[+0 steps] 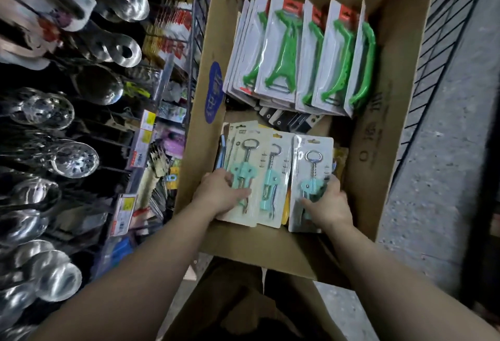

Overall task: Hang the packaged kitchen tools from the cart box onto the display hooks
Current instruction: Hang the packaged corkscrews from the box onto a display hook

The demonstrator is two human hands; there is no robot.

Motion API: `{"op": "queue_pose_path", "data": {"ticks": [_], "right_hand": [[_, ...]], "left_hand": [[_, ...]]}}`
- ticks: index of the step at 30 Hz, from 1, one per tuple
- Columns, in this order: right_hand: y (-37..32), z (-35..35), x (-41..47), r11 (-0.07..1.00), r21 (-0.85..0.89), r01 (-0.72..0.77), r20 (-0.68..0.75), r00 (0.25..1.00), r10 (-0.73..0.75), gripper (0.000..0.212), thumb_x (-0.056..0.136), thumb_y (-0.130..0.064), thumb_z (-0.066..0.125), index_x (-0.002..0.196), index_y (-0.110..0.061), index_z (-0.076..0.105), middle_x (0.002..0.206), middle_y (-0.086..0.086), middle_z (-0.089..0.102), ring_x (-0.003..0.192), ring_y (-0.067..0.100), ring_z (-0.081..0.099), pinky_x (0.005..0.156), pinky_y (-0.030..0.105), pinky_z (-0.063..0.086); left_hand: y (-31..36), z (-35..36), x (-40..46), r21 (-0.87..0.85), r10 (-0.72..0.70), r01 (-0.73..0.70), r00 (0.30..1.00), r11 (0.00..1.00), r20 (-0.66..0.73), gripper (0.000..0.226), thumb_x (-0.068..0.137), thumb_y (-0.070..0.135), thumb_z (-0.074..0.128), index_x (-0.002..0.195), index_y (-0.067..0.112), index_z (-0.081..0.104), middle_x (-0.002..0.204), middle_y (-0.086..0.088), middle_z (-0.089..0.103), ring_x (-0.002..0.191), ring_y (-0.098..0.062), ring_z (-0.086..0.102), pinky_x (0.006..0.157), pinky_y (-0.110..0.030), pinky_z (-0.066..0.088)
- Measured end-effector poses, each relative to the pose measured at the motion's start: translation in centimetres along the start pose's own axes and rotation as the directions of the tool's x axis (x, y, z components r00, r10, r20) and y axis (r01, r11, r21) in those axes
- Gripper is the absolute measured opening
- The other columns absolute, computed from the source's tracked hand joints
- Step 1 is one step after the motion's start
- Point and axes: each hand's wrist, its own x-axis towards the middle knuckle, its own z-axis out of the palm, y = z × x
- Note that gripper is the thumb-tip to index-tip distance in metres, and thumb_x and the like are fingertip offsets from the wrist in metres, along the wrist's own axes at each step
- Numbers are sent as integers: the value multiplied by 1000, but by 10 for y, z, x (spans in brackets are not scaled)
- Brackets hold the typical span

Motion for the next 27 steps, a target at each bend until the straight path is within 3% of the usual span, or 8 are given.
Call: {"op": "queue_pose_path", "data": {"ticks": [4,9,14,17,23,27], "right_hand": [[-2,4,2,999,24,-35,1,999,35,92,83,-34,77,153,-23,17,140,15,42,123,34,53,100,44,45],[-1,7,6,990,103,-92,-2,996,93,85,72,-36,86,137,-16,36,132,10,51,118,30,55,97,43,50],[0,14,9,984,144,-100,-27,994,105,73,70,-40,86,124,-12,45,125,9,57,111,30,61,92,44,54],[1,17,9,964,252,-89,-30,995,99,64,79,-29,82,126,-7,46,124,9,61,110,29,63,86,37,54],[2,14,10,941,327,-85,-31,994,100,58,82,-21,80,127,-9,45,124,10,62,109,31,64,92,45,55],[-1,9,6,933,356,-55,-46,996,76,51,84,-19,77,122,-13,44,120,8,63,105,30,65,90,49,57]], "left_hand": [[3,12,-8,124,61,-60,998,991,-10,54,80,48,78,119,19,55,134,-6,47,115,-25,55,97,-34,47],[9,20,-7,64,68,-66,997,996,-44,77,79,43,79,140,18,39,139,-7,47,122,-28,54,95,-35,46],[11,15,2,101,4,-9,999,995,47,98,74,52,81,151,17,32,149,-10,42,136,-31,45,107,-39,44],[12,15,3,13,-21,21,998,1000,51,92,78,46,78,150,12,32,148,-10,44,132,-31,48,98,-35,46],[10,13,1,-199,-13,25,998,980,66,82,88,28,73,150,9,22,141,-11,45,112,-29,53,89,-37,51],[4,9,-2,-332,-14,46,995,942,96,77,89,20,71,149,10,24,124,-6,50,101,-24,56,69,-30,47]]}}
